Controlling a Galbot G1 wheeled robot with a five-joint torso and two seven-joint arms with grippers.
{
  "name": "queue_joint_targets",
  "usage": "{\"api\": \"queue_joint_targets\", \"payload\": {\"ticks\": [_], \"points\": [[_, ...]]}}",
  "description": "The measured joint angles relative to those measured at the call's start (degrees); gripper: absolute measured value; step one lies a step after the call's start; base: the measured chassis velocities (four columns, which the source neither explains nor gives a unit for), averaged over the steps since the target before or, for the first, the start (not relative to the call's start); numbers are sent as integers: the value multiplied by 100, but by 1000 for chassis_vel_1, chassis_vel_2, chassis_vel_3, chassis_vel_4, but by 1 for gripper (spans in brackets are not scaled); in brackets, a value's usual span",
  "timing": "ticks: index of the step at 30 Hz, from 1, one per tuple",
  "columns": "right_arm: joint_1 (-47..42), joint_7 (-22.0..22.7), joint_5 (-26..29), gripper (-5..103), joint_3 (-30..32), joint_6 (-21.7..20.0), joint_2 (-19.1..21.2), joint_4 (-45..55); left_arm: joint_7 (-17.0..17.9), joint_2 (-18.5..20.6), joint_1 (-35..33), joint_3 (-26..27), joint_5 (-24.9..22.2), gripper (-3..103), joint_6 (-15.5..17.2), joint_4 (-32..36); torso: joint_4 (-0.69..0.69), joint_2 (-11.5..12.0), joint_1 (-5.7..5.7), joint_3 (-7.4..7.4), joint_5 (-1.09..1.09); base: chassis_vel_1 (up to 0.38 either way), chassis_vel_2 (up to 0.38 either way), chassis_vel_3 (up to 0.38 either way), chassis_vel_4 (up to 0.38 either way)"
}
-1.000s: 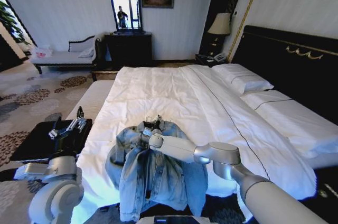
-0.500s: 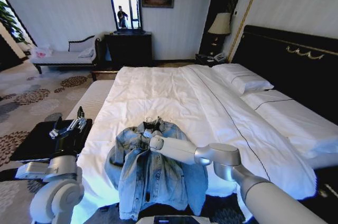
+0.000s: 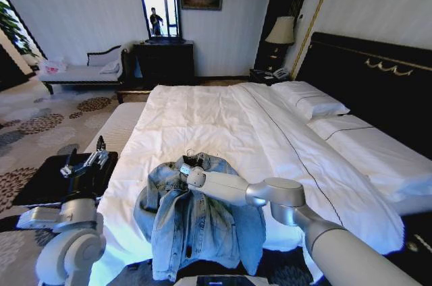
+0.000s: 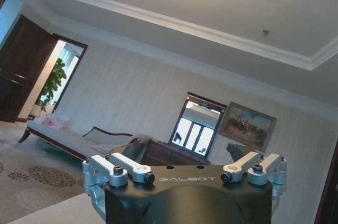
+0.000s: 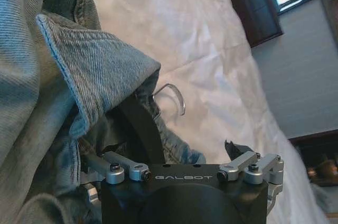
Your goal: Pick up the clothes from the bed and hang them on the clothes hanger.
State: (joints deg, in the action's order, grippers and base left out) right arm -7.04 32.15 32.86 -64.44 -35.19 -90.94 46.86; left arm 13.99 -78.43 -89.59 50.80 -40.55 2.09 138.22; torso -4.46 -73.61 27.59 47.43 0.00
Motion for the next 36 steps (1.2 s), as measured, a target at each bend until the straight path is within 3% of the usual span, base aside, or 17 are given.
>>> {"api": "queue_joint_targets", "payload": {"ticks": [13, 15, 20, 22, 26, 28, 31, 36], "points": [[-78, -62, -216, 102, 72, 72, -130, -637, 0, 7, 5, -2, -12, 100, -13, -2, 0, 0, 0, 0, 0, 0, 0, 0, 0], [-78, -95, -244, 97, 90, 87, -129, -670, 0, 2, 4, -6, -9, 100, -14, -3, 0, 0, 0, 0, 0, 0, 0, 0, 0], [-143, -177, -488, 71, 169, 381, -125, -873, 0, -32, -2, -23, 23, 100, -16, -1, 0, 0, 0, 0, 1, 0, 0, 0, 0], [-157, -177, -520, 71, 180, 418, -125, -893, 0, -36, -4, -27, 30, 100, -16, 2, 0, 0, 0, 0, 1, 0, 0, 0, 0], [-189, -140, -656, 49, 212, 509, -123, -897, 0, -48, -10, -30, 56, 100, -16, 17, -1, 0, 0, 0, 0, 0, 0, 0, 0], [-189, -112, -734, 49, 222, 540, -120, -884, 0, -48, -12, -26, 58, 100, -16, 23, -1, 0, 0, 0, 0, 0, 0, 0, 0], [-154, -21, -1019, 33, 247, 656, -13, -753, 0, -48, -19, -14, 59, 100, -16, 34, 1, 0, 0, 0, 0, 0, 0, 0, 0], [-21, 145, -1371, 23, 303, 762, 245, -473, 2, -32, -22, -4, 58, 100, -16, 54, -1, 0, 0, 0, 1, 0, 0, 0, 0]]}}
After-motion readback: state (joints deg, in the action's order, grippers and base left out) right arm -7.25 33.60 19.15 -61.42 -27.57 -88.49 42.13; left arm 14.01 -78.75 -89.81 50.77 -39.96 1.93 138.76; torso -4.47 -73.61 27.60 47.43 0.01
